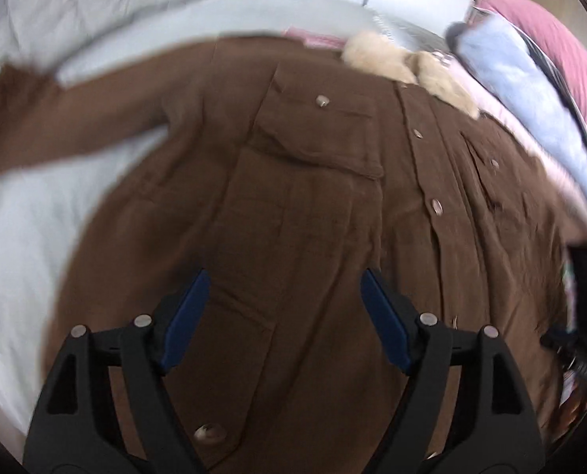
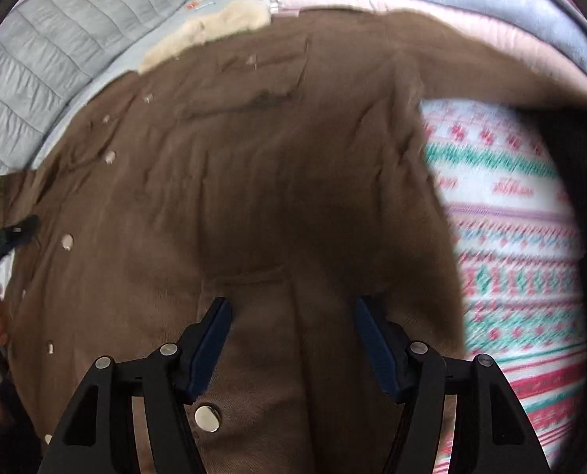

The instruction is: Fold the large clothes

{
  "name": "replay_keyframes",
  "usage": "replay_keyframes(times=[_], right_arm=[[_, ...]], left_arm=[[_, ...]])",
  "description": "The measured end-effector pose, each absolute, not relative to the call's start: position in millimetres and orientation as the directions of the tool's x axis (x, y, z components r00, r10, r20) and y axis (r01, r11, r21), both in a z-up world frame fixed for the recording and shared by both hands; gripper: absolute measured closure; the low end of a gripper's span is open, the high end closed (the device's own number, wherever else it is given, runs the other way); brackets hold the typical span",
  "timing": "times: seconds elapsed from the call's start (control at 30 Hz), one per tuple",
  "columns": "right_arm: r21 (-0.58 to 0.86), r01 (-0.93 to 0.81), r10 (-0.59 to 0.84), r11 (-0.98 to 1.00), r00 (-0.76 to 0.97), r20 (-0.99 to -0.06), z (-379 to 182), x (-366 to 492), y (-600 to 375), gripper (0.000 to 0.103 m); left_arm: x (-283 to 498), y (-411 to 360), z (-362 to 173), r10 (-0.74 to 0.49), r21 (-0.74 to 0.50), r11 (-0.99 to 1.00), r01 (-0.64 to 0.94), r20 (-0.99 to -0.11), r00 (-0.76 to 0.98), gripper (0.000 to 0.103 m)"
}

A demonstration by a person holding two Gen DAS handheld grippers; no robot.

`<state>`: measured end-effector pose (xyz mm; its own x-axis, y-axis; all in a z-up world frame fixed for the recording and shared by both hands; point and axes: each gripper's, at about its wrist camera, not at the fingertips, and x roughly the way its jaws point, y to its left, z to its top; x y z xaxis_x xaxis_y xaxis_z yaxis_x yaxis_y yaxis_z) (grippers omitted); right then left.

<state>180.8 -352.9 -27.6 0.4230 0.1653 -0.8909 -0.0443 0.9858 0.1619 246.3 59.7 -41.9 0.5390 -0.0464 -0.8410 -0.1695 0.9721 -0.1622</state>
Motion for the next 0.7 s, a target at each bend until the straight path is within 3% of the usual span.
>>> replay_keyframes(times=[0.07,0.23,0.43,0.57,0.7], right_arm=[[0.154,-0.018,0.143,0.988,0.485,-0.863,-15,186,-362,0.037],[0.338,0.207,0.16,0.918,0.587,-0.793,11,220,-429,0.035],[0.434,0.484,0.075,0.76,0.597,-0.799,10,269,-506,0.035],[0.425,0.628,0.001,0.652,0.56,-0.829,-10,296,-541,0.035],[0.481,0.682,0.01,0.551,0.571,-0.821,-24,306,-569,0.035]], left_arm=[[257,63,-36,-0.05,-0.189,0.964,-0.189,-0.822,0.567,0.024],[281,56,-30,-0.028,-0.177,0.968,-0.179,-0.782,0.622,0.019],[301,69,-60,-0.071,-0.221,0.951,-0.218,-0.837,0.542,0.019],[302,73,-60,-0.102,-0.262,0.938,-0.226,-0.833,0.543,0.019],[303,72,-55,-0.044,-0.2,0.954,-0.225,-0.83,0.555,0.019]])
